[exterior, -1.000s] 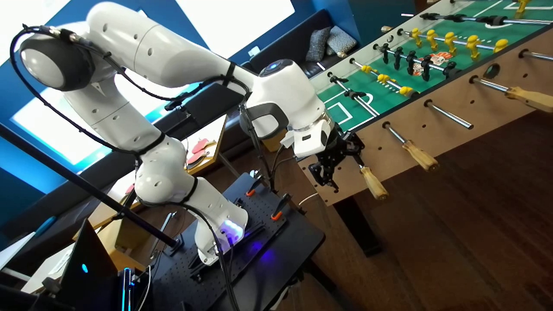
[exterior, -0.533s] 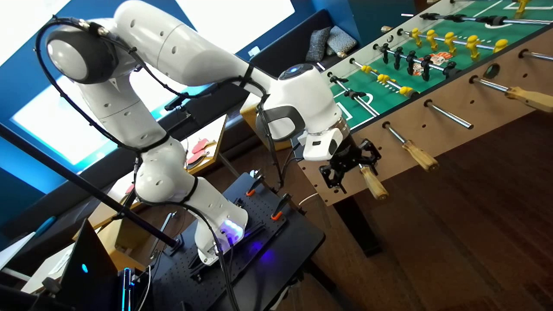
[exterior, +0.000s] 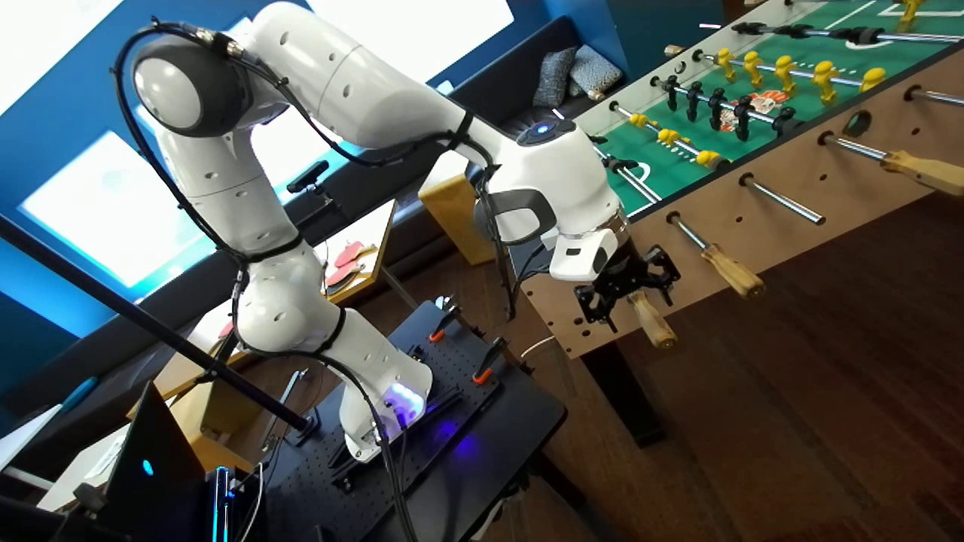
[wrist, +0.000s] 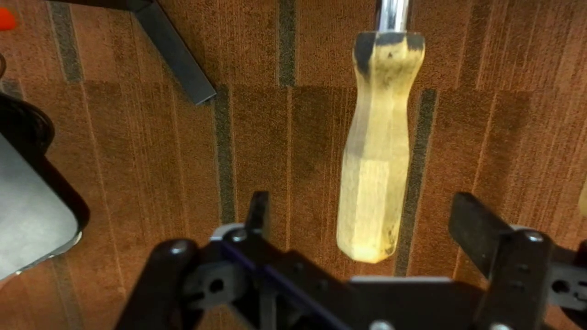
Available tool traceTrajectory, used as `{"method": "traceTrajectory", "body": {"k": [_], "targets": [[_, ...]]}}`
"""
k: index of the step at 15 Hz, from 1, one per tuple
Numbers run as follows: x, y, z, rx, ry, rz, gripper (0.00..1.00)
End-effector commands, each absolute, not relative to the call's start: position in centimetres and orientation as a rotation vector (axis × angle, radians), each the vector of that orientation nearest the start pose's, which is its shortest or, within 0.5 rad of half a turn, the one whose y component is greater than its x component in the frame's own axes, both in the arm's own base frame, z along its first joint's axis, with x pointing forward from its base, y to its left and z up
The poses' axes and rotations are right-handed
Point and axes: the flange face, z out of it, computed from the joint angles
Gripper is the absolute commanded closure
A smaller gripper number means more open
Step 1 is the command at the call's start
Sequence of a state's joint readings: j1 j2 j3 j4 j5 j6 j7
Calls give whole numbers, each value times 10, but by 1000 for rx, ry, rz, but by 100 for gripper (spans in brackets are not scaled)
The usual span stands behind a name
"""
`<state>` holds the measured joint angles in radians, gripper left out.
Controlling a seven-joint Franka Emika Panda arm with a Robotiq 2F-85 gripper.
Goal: Push the first knob inwards
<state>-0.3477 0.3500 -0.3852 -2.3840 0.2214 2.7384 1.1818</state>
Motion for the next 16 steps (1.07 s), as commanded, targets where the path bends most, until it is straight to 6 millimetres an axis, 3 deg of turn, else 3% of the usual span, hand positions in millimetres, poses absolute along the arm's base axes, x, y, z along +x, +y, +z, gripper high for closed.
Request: {"method": "traceTrajectory", "body": {"k": [1,8,10,16], "targets": [[375,-357,178,-1584,2747,-78,0],[377,-363,159,-1632,2746,-57,0],[377,-364,156,-1633,2747,-59,28],[379,-367,156,-1627,2748,-69,73]]}}
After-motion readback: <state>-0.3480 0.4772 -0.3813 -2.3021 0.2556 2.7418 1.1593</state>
